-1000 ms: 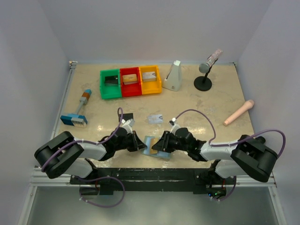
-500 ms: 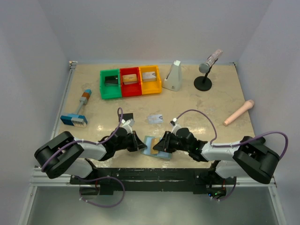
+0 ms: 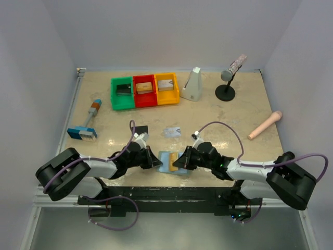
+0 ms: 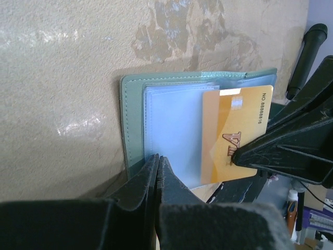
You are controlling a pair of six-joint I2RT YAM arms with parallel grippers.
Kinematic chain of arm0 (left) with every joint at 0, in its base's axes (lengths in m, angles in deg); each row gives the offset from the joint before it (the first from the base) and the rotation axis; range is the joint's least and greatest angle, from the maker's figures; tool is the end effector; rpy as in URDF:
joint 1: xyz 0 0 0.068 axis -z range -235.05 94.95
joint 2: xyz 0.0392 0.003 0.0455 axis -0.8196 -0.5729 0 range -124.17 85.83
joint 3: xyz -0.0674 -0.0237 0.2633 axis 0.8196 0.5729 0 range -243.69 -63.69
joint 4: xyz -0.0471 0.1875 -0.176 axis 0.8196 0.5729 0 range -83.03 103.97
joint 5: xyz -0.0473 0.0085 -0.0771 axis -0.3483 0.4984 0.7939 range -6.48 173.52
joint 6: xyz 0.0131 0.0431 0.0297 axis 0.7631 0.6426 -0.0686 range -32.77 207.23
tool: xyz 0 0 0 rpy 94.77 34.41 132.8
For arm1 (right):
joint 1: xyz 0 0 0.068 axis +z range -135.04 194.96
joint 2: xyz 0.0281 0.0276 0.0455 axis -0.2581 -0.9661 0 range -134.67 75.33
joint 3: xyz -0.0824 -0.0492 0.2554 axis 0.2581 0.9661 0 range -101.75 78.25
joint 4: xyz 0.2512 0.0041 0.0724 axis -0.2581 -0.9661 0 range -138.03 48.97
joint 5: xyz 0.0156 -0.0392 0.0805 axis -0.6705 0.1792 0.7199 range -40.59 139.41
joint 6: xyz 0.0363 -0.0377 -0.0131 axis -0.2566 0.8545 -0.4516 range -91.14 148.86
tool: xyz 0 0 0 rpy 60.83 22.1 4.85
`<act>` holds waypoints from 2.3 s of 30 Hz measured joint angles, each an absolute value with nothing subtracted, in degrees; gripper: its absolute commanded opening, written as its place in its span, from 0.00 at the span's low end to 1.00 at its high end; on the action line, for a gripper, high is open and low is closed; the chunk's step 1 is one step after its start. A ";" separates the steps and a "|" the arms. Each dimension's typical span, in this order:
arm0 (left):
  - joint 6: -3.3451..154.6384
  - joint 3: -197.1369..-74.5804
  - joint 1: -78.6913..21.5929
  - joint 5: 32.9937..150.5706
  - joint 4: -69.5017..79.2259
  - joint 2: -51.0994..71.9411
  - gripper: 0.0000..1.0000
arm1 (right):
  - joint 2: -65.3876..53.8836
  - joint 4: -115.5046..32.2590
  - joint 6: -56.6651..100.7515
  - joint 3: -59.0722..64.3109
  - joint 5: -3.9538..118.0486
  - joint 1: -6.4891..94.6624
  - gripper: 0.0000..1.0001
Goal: Take the credit cards out of the card holder
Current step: Remove the credit card from the card holder, then reset both arms
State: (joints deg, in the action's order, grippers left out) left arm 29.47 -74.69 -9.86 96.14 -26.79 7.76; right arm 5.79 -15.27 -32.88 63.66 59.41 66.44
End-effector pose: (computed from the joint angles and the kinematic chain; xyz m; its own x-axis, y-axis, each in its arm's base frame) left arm 0.1403 -0.1524 0.1099 -0.9008 -0.2644 -0.3444 0.1106 0.6274 -0.7708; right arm 0.1276 0.1703 0.1415 -0.9056 0.2549 -0.3389 -0.1421 0.5704 0.8090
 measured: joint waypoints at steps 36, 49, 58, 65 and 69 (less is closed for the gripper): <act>28.05 -74.15 -7.89 96.03 -15.89 44.59 0.51 | 41.42 -44.49 -20.03 57.35 59.86 67.38 0.00; 28.29 -72.01 -4.96 101.41 -23.89 43.30 0.51 | 34.36 -38.83 -19.26 56.36 59.89 73.59 0.00; 28.25 -71.72 -3.70 102.61 -27.03 40.75 0.42 | 33.31 -36.78 -19.46 55.75 59.91 73.81 0.00; 28.25 -71.26 -1.49 102.94 -31.25 38.17 0.34 | 32.59 -35.36 -19.74 55.75 60.54 73.85 0.00; 28.29 -71.26 -1.29 102.81 -31.95 37.77 0.25 | 32.59 -34.66 -19.81 55.75 61.05 73.85 0.00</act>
